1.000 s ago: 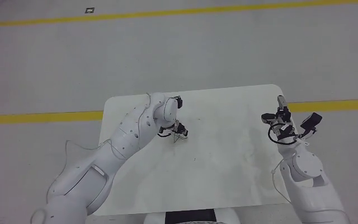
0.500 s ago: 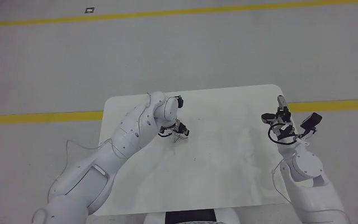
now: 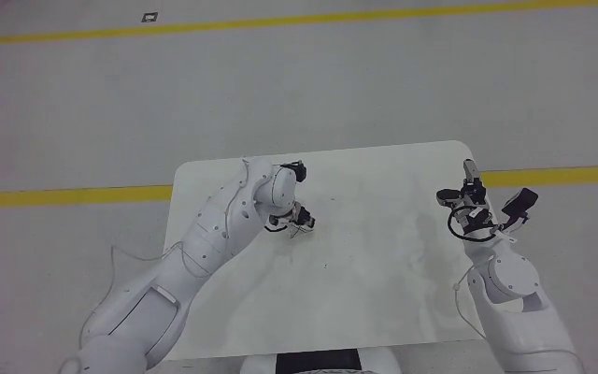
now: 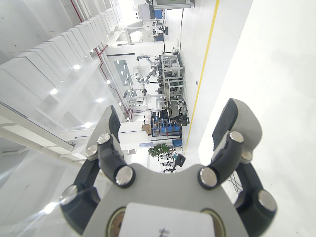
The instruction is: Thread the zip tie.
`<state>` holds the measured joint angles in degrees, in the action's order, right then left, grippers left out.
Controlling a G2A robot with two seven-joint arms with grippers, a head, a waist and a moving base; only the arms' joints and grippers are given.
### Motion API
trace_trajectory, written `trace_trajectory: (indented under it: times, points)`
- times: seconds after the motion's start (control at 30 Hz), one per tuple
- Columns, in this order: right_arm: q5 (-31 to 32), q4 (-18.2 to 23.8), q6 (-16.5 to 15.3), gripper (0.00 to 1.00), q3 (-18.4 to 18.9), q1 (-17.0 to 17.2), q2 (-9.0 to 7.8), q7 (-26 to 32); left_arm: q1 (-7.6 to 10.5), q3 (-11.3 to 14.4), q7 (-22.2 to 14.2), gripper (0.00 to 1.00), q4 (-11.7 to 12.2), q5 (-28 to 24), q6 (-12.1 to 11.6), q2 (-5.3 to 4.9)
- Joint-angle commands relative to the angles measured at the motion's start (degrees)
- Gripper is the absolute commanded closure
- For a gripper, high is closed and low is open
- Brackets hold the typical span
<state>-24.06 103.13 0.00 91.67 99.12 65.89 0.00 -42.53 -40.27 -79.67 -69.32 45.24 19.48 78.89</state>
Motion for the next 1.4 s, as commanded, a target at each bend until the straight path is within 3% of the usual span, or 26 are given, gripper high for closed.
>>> trace_trajectory:
  times: [0.0,0.23,0.5,0.8,0.93,1.1,1.37]
  points:
    - [0.0,0.0,0.0,0.00,0.0,0.0,0.00,0.0,-0.41,-0.2,0.0,0.60,-0.2,0.5,0.0,0.04]
    - [0.0,0.0,0.0,0.00,0.0,0.0,0.00,0.0,-1.13,-0.4,0.0,0.71,0.4,1.6,0.0,0.60]
    - [0.0,0.0,0.0,0.00,0.0,0.0,0.00,0.0,-0.07,1.7,0.0,0.76,3.3,1.1,0.0,1.96]
    - [0.0,0.0,0.0,0.00,0.0,0.0,0.00,0.0,2.37,4.6,0.1,0.83,8.2,0.0,-0.1,3.84]
    - [0.0,0.0,0.0,0.00,0.0,0.0,0.00,0.0,3.57,5.7,0.4,0.87,10.6,-1.0,-1.3,4.54]
    - [0.0,0.0,0.0,0.00,0.0,0.0,0.00,0.0,5.12,7.4,1.3,0.81,14.6,-2.3,-2.7,5.77]
    - [0.0,0.0,0.0,0.00,0.0,0.0,0.00,0.0,6.78,9.2,3.8,0.83,20.3,-5.2,-5.1,7.59]
